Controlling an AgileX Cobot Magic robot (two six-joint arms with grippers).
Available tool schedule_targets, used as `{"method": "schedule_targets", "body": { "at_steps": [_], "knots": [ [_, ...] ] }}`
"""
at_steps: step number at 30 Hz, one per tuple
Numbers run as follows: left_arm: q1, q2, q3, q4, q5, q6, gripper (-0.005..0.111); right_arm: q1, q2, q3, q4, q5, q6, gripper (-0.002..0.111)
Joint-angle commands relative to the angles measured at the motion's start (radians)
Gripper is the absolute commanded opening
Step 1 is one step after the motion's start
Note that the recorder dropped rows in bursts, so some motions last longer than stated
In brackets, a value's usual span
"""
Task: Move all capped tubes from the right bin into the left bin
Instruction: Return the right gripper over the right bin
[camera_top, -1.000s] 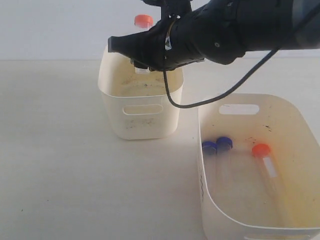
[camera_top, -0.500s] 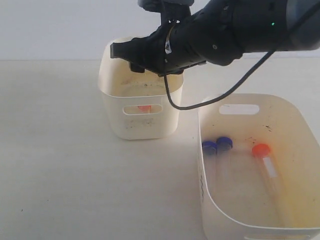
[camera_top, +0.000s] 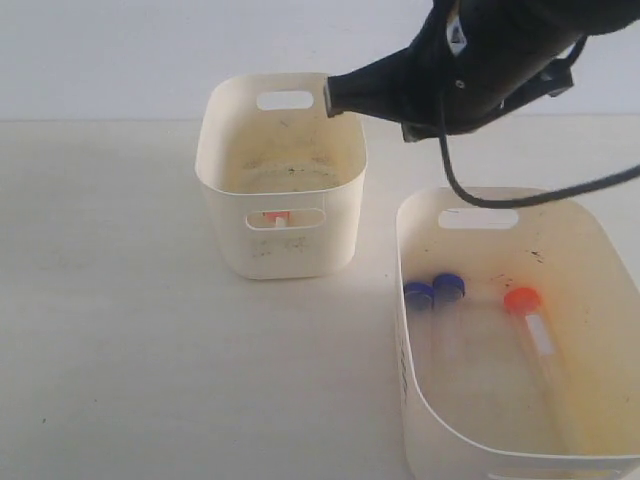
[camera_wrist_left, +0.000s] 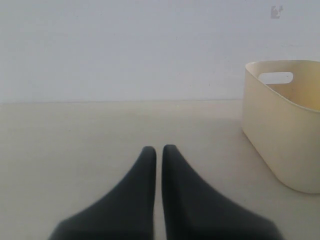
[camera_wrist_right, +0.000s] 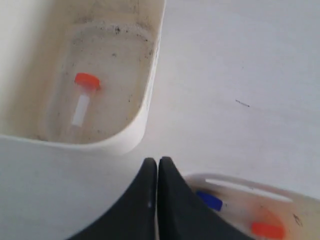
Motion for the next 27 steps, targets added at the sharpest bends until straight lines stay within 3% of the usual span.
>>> {"method": "schedule_targets", "body": {
  "at_steps": [1, 8, 16, 27],
  "knots": [
    [-0.007, 0.004, -0.002, -0.003, -0.007, -0.004, 0.004, -0.003, -0.066, 0.109, 0.050, 0.040, -0.043, 0.000],
    [-0.007, 0.004, -0.002, -0.003, -0.007, -0.004, 0.004, -0.086, -0.082, 0.239, 0.291, 0.051, -0.138, 0.000],
    [-0.007, 0.004, -0.002, -0.003, -0.007, -0.004, 0.004, -0.160, -0.080, 0.243, 0.335, 0.152, -0.171, 0.000],
    [-0.007, 0.004, -0.002, -0.003, -0.007, -0.004, 0.004, -0.163, -0.050, 0.278, 0.340, 0.130, -0.197, 0.000]
  ]
}}
